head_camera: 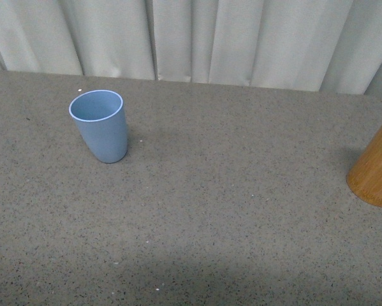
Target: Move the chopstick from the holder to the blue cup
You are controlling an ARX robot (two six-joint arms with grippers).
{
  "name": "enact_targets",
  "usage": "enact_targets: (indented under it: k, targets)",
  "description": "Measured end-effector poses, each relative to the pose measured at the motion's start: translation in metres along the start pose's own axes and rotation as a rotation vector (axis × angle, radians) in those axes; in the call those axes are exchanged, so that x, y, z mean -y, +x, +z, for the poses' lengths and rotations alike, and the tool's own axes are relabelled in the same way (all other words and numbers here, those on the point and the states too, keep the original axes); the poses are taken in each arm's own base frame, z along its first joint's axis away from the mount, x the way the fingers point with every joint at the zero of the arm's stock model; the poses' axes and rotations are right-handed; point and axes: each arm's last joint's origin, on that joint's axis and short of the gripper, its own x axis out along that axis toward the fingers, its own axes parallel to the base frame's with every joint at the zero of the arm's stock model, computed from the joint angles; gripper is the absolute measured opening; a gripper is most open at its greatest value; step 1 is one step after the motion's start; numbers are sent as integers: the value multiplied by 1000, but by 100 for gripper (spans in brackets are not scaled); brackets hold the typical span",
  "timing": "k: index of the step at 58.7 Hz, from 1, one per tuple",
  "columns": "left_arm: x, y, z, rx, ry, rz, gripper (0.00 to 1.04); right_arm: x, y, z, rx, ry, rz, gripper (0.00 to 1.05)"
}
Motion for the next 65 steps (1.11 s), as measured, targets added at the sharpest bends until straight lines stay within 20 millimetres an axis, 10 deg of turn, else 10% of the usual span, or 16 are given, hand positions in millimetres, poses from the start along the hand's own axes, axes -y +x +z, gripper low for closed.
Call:
enact_targets:
  k: [65]
  targets:
    - [0, 0, 0, 0, 0, 0, 98, 0, 0, 0, 0, 0, 0, 95]
